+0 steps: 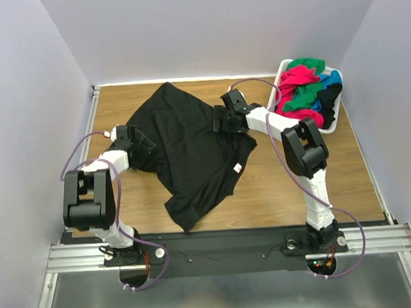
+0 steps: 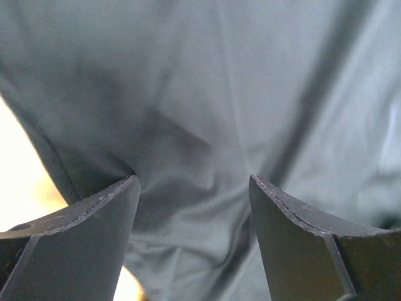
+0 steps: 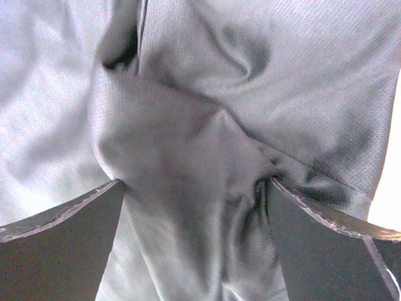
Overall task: Fold and stack the t-shirts
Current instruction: Flatten the tshirt out
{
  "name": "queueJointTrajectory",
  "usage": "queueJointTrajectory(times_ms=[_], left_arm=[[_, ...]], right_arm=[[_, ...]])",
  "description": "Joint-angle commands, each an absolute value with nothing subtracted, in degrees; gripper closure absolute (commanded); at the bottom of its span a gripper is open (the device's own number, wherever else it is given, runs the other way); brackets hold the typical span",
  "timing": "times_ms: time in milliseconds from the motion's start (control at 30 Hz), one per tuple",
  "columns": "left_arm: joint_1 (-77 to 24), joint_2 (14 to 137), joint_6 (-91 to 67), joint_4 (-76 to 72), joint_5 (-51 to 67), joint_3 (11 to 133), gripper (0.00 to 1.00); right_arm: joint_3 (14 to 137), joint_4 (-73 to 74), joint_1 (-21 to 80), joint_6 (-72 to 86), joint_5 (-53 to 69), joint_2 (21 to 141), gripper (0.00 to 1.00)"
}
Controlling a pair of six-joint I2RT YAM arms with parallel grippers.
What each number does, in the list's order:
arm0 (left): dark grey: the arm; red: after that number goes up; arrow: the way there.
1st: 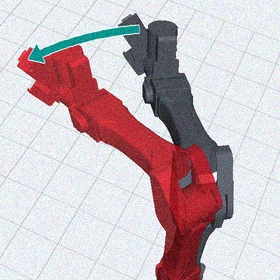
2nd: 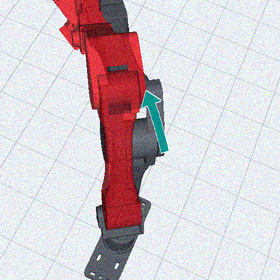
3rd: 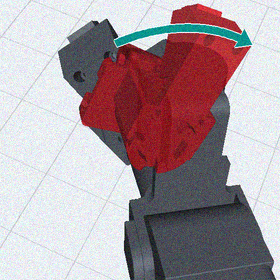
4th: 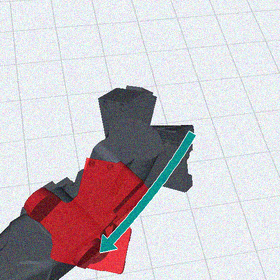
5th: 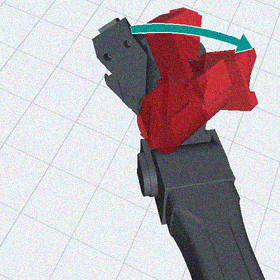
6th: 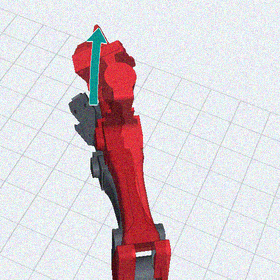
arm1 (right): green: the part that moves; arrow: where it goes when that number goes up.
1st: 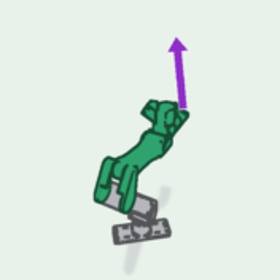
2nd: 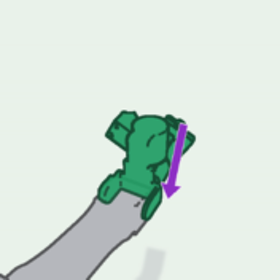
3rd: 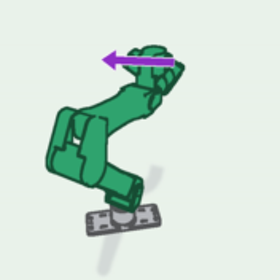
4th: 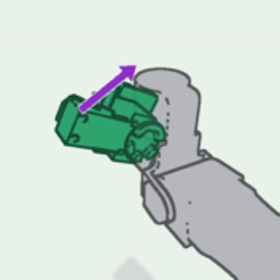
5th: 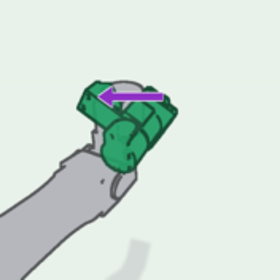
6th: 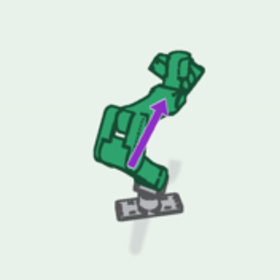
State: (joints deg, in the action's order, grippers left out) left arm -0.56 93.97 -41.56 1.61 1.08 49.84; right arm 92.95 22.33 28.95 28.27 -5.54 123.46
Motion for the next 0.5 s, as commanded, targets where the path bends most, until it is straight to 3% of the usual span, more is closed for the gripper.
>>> queueJointTrajectory(times_ms=[0,200,467], left_arm=[[-6.40,88.70,-49.02,8.53,3.96,37.55,0.17],[-21.95,78.32,-63.35,8.26,4.04,28.66,0.16],[-27.86,61.99,-72.51,17.13,0.44,24.79,0.16]], right_arm=[[99.83,23.47,28.56,24.18,-1.06,131.37,0.00],[117.58,23.47,28.48,20.75,3.86,141.40,0.00],[134.28,23.38,28.39,20.65,8.43,153.97,0.00]])
